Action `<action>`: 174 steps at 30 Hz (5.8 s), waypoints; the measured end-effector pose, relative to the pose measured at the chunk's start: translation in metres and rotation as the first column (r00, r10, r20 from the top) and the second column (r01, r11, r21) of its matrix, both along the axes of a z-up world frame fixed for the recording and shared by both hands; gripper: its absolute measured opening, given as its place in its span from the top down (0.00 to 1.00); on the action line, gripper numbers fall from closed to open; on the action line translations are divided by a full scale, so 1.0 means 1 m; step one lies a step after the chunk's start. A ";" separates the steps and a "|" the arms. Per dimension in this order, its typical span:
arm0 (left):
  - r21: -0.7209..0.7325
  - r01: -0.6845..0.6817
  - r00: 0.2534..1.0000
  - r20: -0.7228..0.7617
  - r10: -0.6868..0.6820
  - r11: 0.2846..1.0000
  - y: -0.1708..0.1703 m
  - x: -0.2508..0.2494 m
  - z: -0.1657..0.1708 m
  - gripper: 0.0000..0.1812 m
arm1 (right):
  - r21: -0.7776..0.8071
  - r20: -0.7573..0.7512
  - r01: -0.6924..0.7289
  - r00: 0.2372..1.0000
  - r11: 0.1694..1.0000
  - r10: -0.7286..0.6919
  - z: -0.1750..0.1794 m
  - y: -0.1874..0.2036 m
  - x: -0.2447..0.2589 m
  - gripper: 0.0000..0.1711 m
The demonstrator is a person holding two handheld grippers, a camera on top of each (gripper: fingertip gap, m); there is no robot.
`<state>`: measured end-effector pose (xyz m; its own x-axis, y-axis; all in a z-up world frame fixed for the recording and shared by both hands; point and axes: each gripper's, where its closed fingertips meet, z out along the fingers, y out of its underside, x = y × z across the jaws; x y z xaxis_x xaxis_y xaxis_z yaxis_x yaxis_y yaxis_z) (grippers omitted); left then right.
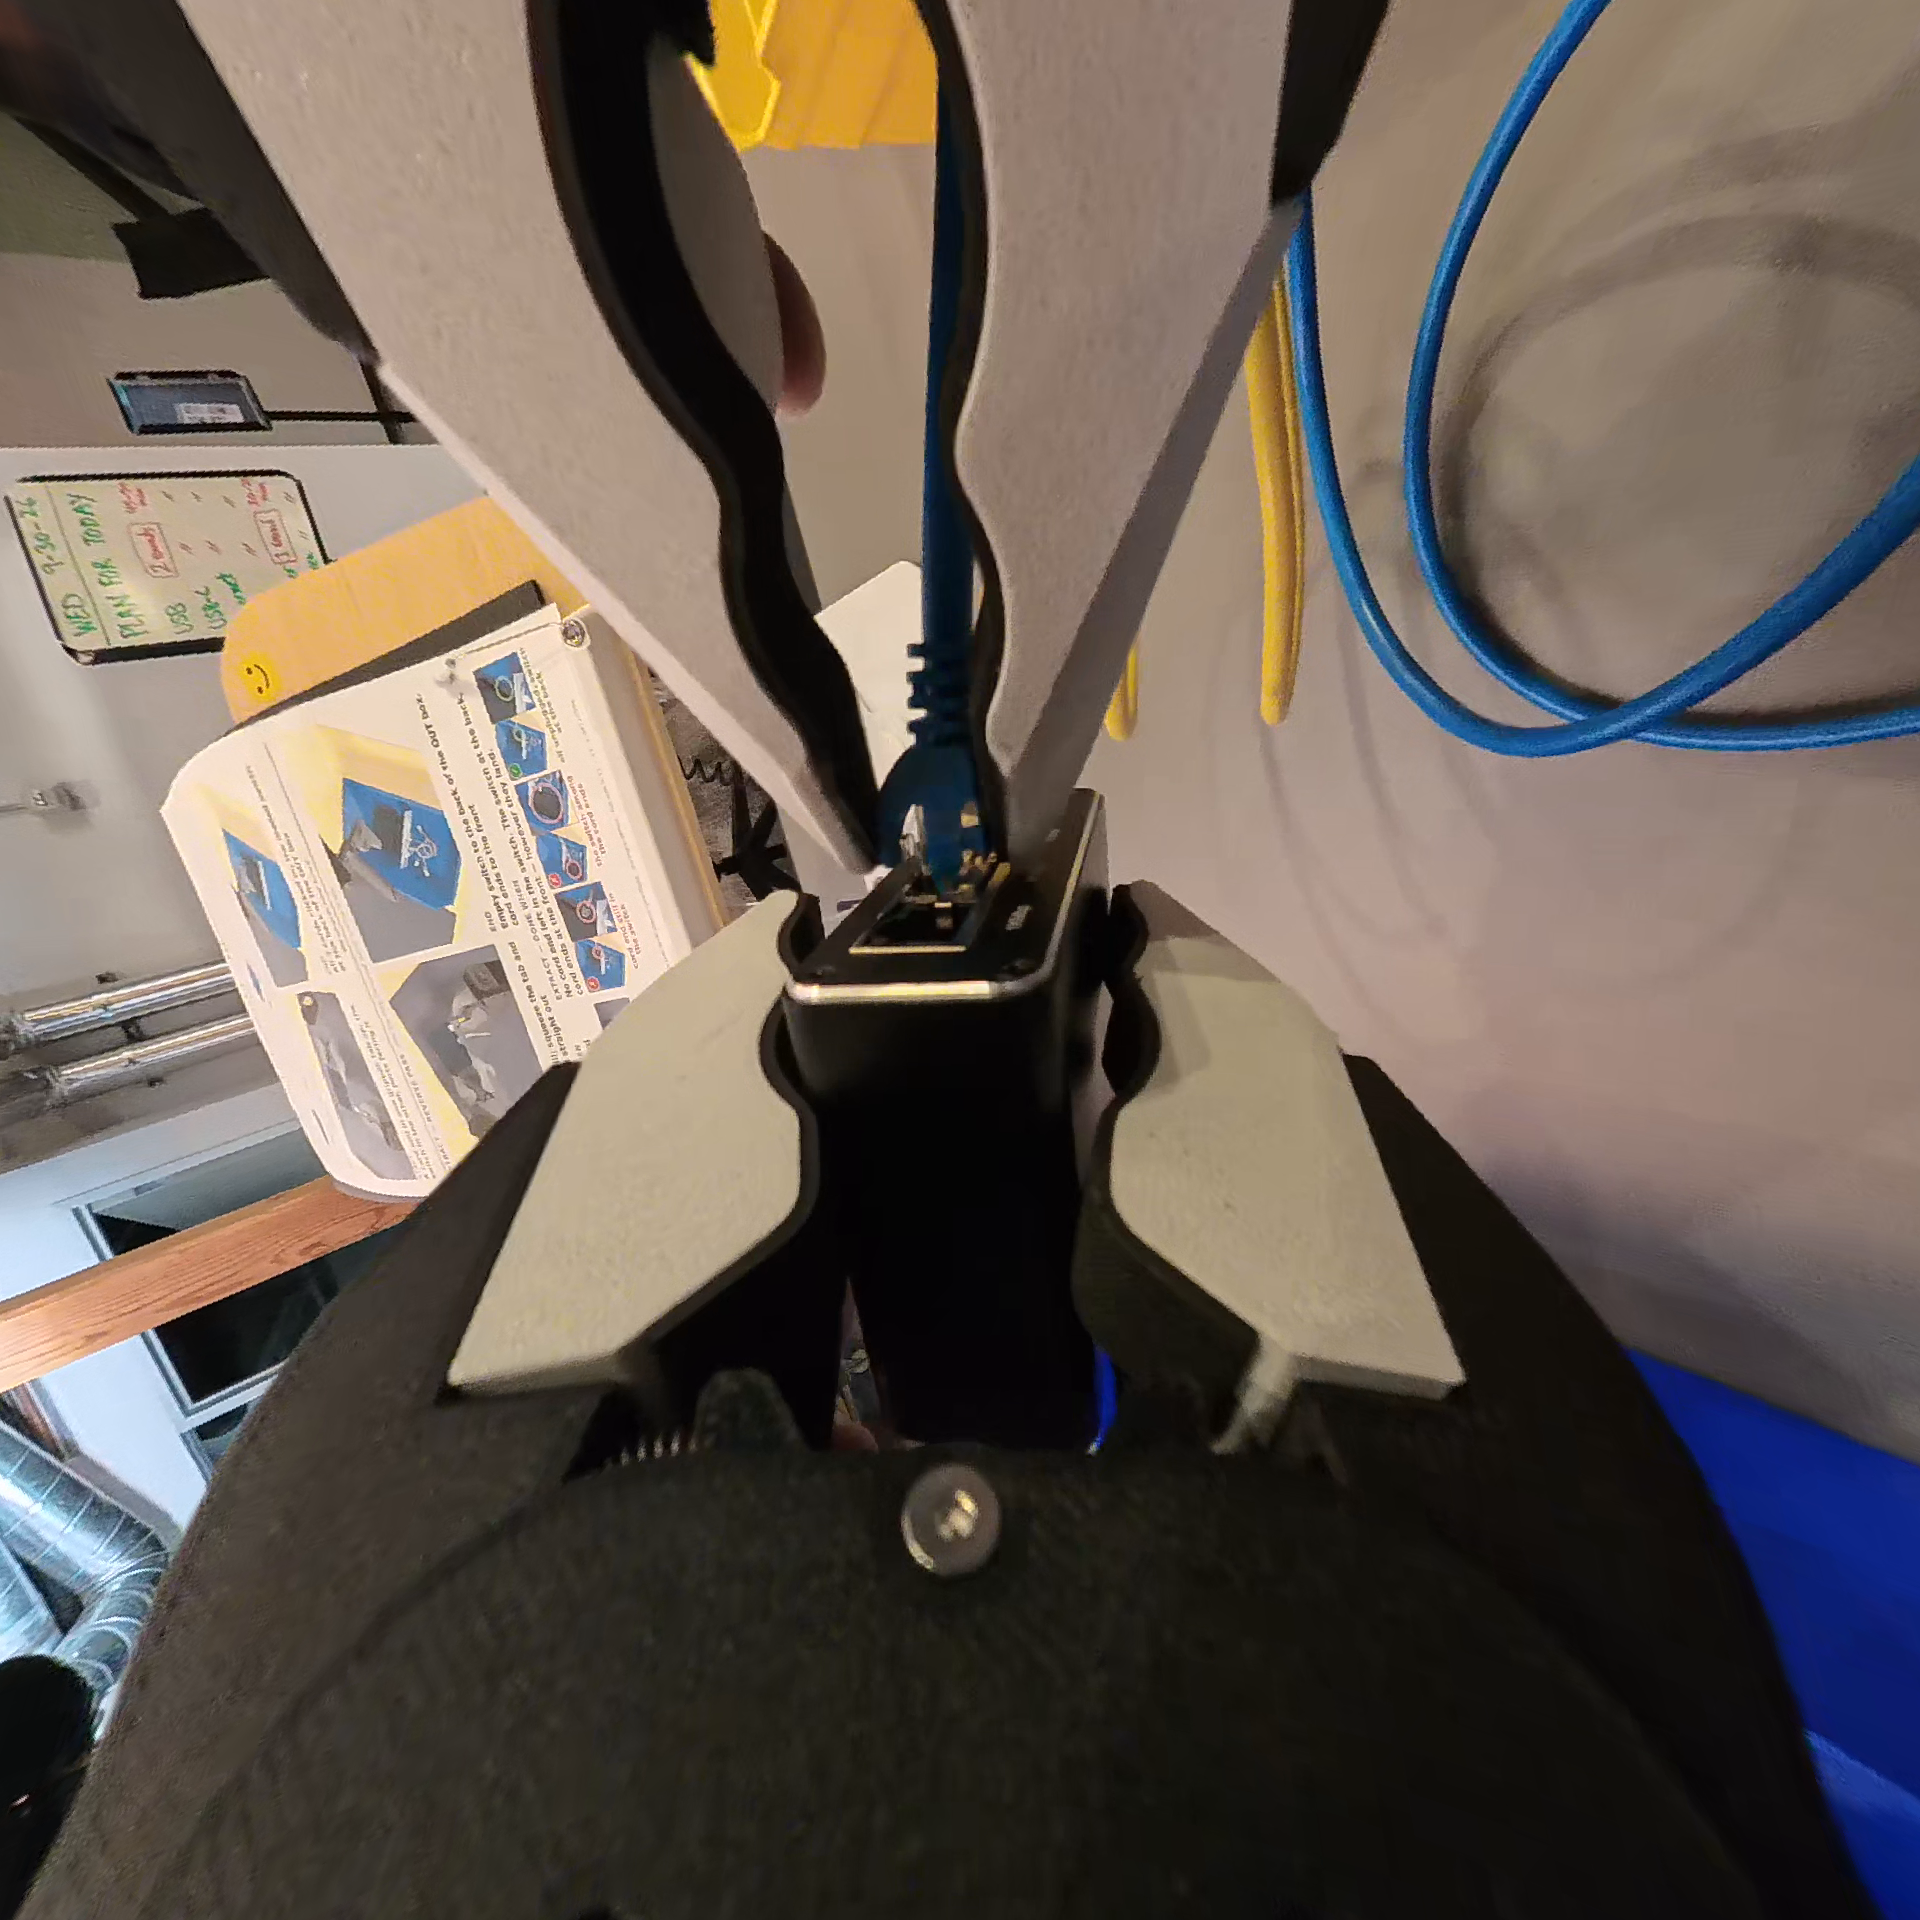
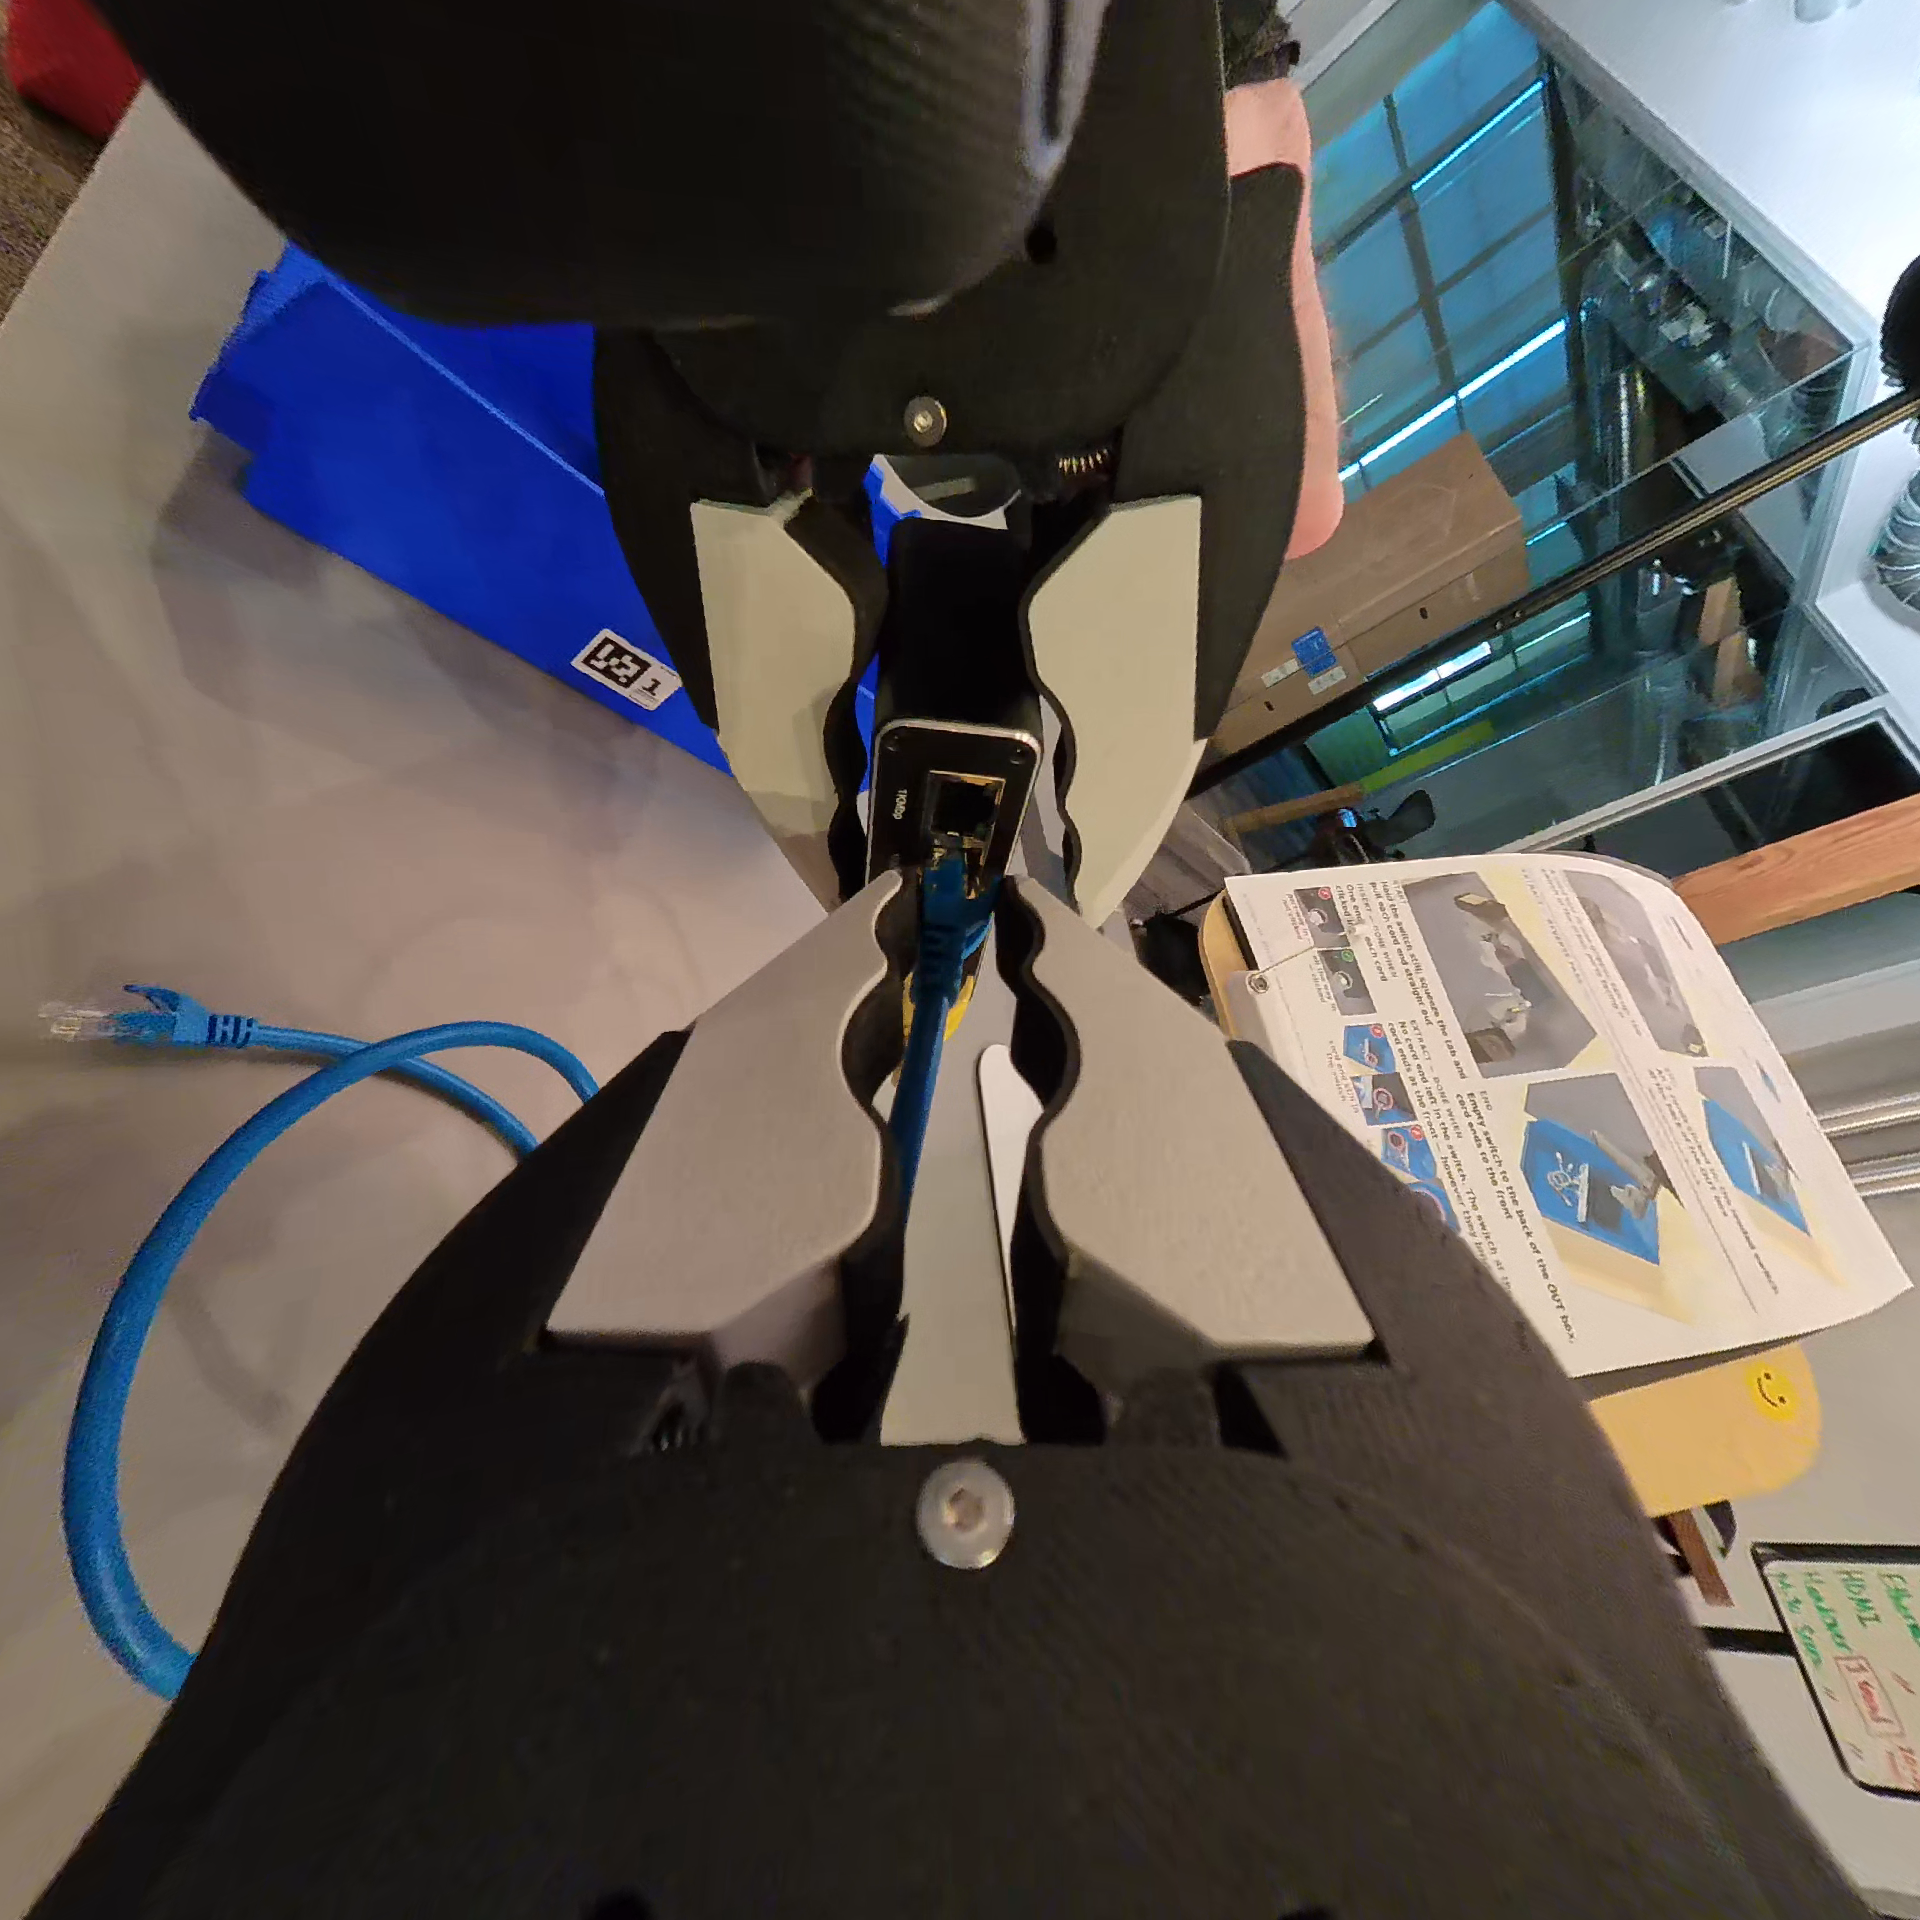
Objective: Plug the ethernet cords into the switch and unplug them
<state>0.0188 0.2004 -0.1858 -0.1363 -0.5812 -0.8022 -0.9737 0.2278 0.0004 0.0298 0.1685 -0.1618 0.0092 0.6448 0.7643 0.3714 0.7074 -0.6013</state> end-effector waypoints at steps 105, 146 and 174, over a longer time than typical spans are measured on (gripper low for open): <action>-0.092 0.013 0.988 0.151 0.002 0.996 -0.009 0.025 0.010 0.73 | -0.078 0.233 -0.030 0.971 0.997 0.047 0.009 -0.015 0.026 0.95; -0.010 -0.221 0.888 0.411 0.205 0.975 0.018 -0.039 0.031 0.73 | -0.084 -0.107 0.303 0.944 0.949 -0.311 0.179 0.062 0.148 0.95; -0.091 -0.221 0.885 0.399 0.239 0.971 0.008 -0.030 -0.013 0.72 | -0.159 -0.047 0.752 0.641 0.639 -0.766 -0.060 0.132 0.290 0.94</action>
<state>-0.0116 0.2088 -0.1990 0.3364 -0.5910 -0.7332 -0.9124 -0.0119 -0.4091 0.3200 0.3005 -0.2214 0.6067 0.4561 0.6511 0.6793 0.1279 -0.7226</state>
